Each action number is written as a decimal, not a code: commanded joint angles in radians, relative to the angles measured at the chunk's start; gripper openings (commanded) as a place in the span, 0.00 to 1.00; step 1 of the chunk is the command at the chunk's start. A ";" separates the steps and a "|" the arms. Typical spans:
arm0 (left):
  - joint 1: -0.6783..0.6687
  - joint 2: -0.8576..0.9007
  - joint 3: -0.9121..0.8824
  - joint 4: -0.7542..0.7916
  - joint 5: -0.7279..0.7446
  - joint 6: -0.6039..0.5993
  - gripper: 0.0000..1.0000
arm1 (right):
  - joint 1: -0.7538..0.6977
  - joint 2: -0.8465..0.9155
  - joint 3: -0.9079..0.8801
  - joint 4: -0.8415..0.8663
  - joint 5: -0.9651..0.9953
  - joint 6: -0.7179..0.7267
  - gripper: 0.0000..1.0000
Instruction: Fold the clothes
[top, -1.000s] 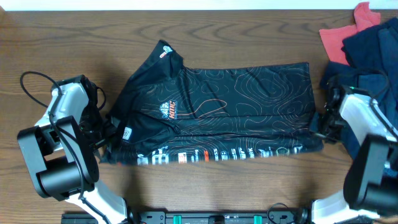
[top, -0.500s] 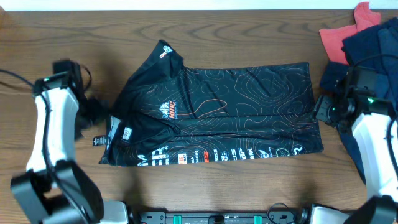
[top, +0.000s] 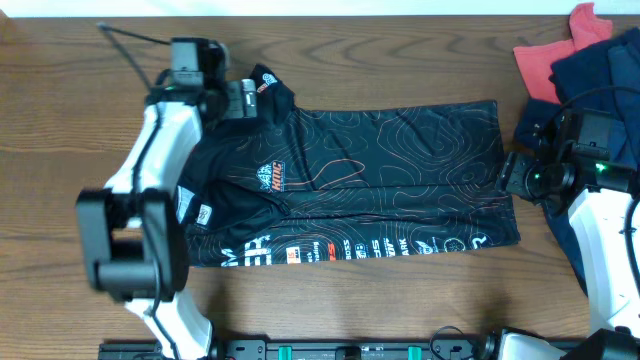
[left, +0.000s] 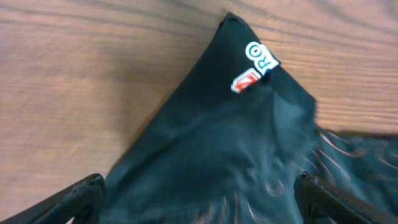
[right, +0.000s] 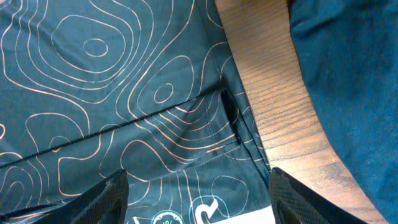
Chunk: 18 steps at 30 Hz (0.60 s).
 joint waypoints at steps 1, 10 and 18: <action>0.000 0.084 0.059 0.051 -0.059 0.070 0.98 | 0.004 -0.008 0.003 -0.010 -0.012 -0.019 0.70; 0.000 0.204 0.063 0.197 -0.075 0.085 1.00 | 0.004 -0.008 0.003 -0.010 -0.012 -0.019 0.70; 0.000 0.274 0.063 0.253 -0.078 0.085 0.95 | 0.004 -0.008 0.003 -0.009 -0.012 -0.019 0.69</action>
